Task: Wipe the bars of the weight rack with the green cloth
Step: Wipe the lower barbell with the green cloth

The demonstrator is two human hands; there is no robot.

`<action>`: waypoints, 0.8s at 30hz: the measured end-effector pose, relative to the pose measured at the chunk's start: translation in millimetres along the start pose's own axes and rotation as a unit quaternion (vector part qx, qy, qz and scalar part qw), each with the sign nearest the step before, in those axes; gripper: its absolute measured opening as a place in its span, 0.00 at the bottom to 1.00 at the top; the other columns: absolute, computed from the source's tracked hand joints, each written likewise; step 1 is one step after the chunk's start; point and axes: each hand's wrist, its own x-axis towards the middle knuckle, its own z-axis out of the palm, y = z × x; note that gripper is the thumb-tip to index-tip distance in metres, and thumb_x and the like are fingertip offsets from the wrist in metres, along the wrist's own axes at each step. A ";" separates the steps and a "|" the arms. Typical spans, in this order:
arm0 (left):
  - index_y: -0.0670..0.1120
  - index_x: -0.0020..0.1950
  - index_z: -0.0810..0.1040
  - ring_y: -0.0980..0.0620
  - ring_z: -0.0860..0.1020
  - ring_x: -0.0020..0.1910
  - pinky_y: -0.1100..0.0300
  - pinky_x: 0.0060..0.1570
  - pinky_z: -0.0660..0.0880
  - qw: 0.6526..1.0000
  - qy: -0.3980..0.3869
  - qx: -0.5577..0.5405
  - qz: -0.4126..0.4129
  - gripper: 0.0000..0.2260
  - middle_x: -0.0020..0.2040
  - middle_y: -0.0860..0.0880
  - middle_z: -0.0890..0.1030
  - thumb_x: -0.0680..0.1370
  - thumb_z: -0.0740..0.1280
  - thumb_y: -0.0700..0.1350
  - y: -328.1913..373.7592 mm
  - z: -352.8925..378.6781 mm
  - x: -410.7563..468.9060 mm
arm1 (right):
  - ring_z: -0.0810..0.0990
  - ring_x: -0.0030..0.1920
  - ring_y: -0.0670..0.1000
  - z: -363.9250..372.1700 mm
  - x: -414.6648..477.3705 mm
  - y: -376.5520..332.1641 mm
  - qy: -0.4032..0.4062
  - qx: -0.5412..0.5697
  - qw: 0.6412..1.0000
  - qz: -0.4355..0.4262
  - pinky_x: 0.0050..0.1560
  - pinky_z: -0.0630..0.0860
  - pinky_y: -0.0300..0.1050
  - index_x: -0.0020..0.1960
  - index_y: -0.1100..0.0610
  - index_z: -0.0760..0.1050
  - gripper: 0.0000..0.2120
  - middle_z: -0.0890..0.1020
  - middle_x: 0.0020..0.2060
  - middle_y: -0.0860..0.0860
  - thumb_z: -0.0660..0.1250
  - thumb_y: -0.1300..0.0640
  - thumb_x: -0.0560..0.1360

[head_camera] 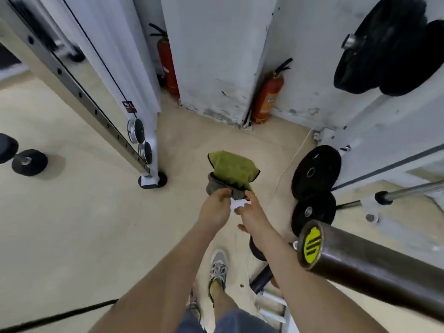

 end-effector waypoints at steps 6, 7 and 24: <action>0.44 0.70 0.71 0.42 0.73 0.63 0.55 0.57 0.71 0.988 -0.076 -0.072 -0.117 0.19 0.66 0.42 0.73 0.78 0.59 0.39 -8.8 10.6 74.5 | 0.72 0.64 0.53 5.8 21.3 5.9 0.007 0.166 0.984 0.062 0.54 0.79 0.54 0.74 0.43 0.61 0.32 0.67 0.69 0.55 0.59 0.67 0.76; 0.43 0.66 0.74 0.43 0.74 0.58 0.57 0.52 0.72 0.984 -0.081 -0.095 -0.125 0.18 0.62 0.43 0.75 0.77 0.59 0.38 -12.2 10.4 79.1 | 0.72 0.64 0.53 7.1 20.4 5.8 0.010 0.178 0.982 0.066 0.55 0.79 0.55 0.74 0.43 0.61 0.32 0.68 0.68 0.55 0.60 0.67 0.76; 0.42 0.59 0.76 0.39 0.76 0.62 0.45 0.65 0.70 0.746 -0.194 -0.636 -0.018 0.16 0.62 0.38 0.78 0.72 0.63 0.42 63.0 -121.3 -93.4 | 0.72 0.68 0.62 44.9 -11.8 -65.2 -0.107 0.457 0.883 -0.003 0.71 0.65 0.57 0.70 0.63 0.70 0.27 0.73 0.68 0.61 0.64 0.51 0.75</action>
